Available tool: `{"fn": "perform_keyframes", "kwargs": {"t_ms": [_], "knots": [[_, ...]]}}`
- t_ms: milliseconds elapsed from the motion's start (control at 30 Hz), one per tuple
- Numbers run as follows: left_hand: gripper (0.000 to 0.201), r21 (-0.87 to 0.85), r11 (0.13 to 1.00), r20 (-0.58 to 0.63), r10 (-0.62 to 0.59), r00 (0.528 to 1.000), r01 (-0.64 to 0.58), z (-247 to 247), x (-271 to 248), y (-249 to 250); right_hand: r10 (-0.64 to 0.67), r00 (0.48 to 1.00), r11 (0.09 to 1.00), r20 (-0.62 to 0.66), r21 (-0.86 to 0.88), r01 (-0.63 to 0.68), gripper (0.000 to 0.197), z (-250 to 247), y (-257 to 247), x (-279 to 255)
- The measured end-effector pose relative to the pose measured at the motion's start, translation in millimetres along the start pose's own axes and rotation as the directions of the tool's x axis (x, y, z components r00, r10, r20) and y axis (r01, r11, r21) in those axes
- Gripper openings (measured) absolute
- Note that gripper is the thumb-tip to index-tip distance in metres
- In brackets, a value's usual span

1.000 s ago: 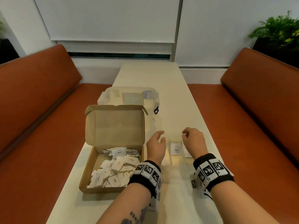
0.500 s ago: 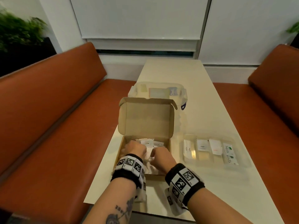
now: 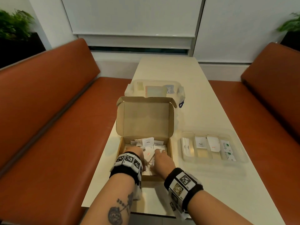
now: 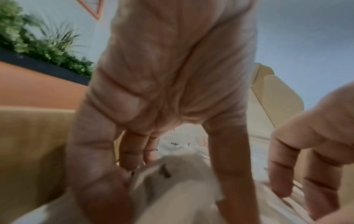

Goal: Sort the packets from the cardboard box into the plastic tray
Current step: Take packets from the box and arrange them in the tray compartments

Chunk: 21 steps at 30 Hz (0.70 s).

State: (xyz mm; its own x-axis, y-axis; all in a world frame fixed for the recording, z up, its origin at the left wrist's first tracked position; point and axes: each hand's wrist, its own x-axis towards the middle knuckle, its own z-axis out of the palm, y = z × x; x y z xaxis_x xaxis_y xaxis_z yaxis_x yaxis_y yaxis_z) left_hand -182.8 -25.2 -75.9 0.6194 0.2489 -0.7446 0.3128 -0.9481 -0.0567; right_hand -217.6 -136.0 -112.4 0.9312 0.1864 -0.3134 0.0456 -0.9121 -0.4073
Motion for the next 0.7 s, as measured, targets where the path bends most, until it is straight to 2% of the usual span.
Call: {"fn": "perform_keyframes", "kwargs": {"t_ms": [67, 333, 467, 567, 667, 700], "knots": [[0.058, -0.033, 0.999, 0.030, 0.008, 1.000, -0.007, -1.9, -2.0, 1.0, -0.008, 1.000, 1.000, -0.004, 0.020, 0.008, 0.045, -0.6, 0.9, 1.5], [0.056, -0.160, 0.983, -0.081, 0.078, 0.994, -0.091, 0.9, -1.4, 3.9, -0.031, 0.999, 0.998, -0.039, 0.045, 0.033, 0.039, -2.3, 2.3, 5.0], [0.050, -0.253, 0.965, -0.130, 0.041, 0.991, -0.073, -0.5, 0.5, -1.2, -0.030, 0.998, 0.996, -0.054, 0.082, 0.034, 0.037, -6.4, 3.8, 8.7], [0.038, -0.318, 0.945, -0.191, 0.013, 0.981, -0.074, -6.3, 2.1, -8.0, -0.061, 0.994, 0.987, -0.090, 0.141, 0.074, 0.041, -14.2, 3.6, 11.0], [0.023, -0.361, 0.927, -0.251, 0.009, 0.968, -0.102, -19.2, -4.3, -14.6, -0.036, 0.983, 0.978, -0.180, 0.195, 0.071, 0.020, -25.7, 2.8, 11.7], [0.025, -0.376, 0.921, -0.260, 0.002, 0.966, -0.103, -24.7, -7.8, -16.2, -0.019, 0.977, 0.974, -0.212, 0.216, 0.066, 0.017, -29.2, 2.2, 11.9]]}}
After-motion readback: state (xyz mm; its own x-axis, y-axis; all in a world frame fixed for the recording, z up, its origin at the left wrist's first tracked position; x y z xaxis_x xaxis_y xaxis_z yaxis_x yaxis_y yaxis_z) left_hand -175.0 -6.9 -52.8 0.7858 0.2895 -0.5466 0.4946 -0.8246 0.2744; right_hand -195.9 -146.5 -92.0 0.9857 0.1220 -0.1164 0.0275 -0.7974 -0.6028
